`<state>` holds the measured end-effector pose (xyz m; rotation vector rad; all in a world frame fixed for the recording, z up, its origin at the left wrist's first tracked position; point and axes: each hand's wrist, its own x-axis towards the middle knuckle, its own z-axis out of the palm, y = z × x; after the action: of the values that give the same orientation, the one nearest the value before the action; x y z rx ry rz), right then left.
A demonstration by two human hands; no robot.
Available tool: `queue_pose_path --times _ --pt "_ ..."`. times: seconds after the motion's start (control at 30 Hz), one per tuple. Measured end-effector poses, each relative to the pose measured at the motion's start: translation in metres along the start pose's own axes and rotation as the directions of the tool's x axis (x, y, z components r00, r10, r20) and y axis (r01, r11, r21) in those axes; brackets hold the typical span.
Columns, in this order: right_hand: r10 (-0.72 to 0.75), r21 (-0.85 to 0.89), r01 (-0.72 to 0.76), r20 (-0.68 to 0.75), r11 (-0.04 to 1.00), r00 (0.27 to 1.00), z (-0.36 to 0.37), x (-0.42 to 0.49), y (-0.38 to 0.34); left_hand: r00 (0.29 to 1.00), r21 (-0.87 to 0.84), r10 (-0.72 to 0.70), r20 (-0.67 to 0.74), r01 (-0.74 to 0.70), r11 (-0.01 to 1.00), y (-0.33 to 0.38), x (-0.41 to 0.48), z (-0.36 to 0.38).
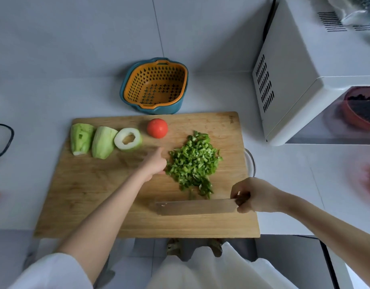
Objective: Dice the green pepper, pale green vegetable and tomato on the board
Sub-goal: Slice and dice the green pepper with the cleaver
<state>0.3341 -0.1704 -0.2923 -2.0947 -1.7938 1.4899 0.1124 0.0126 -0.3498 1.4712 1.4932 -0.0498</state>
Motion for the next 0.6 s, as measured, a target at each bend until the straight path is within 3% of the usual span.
queue_pose_path --times 0.17,0.33,0.47,0.6 --pt "0.014 -0.002 -0.014 -0.047 1.000 0.999 -0.014 0.015 0.003 0.999 0.031 -0.027 0.029 0.026 0.999 0.018 0.006 0.010" --pt "0.036 -0.002 -0.037 -0.170 0.999 0.985 -0.043 0.029 0.012 1.000 0.230 -0.026 0.001 0.025 0.973 0.034 0.017 0.012" --pt "0.024 -0.046 -0.036 -0.249 0.998 0.968 -0.056 0.035 0.014 0.999 0.183 -0.039 0.034 0.032 0.983 0.055 0.025 0.002" --pt "-0.008 -0.094 -0.014 -0.230 0.995 0.973 -0.059 0.029 0.016 0.986 0.049 -0.075 0.150 0.068 0.996 0.068 0.024 -0.003"
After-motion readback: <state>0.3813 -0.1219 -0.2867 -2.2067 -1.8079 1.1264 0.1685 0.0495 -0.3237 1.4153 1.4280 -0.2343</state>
